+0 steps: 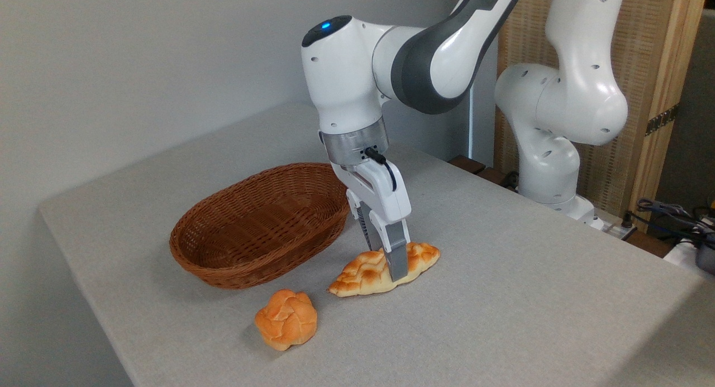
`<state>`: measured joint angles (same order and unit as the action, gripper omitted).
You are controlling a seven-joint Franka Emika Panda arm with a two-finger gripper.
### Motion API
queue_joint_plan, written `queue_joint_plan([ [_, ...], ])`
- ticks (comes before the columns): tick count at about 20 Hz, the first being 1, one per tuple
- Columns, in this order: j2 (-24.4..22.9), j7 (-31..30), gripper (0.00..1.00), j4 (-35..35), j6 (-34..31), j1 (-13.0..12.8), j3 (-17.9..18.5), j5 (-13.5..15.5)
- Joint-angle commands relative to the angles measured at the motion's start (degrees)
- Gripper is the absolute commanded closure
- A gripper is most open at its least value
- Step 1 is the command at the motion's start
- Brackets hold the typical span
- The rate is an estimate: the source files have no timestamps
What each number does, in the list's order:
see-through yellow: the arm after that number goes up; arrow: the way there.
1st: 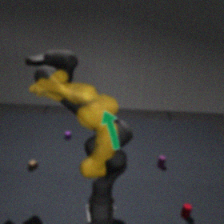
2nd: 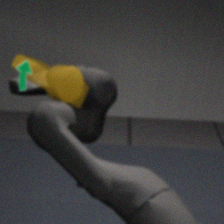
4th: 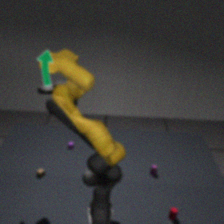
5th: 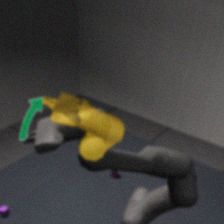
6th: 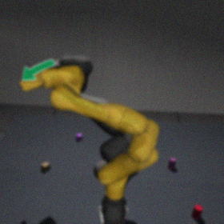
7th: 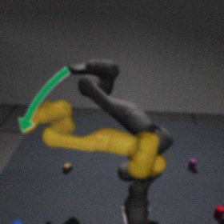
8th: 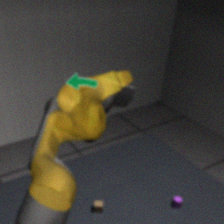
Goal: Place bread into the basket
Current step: 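Lift the braided loaf and carry it over the basket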
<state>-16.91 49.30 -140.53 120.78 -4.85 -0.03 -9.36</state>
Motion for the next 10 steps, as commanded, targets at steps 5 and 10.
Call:
queue_joint_plan([
  [5,-1.4,0.9,0.35,9.4,-9.7,-0.2,0.7,-0.3],
  [10,1.7,0.4,0.34,19.9,-16.0,-0.2,0.6,4.4],
])
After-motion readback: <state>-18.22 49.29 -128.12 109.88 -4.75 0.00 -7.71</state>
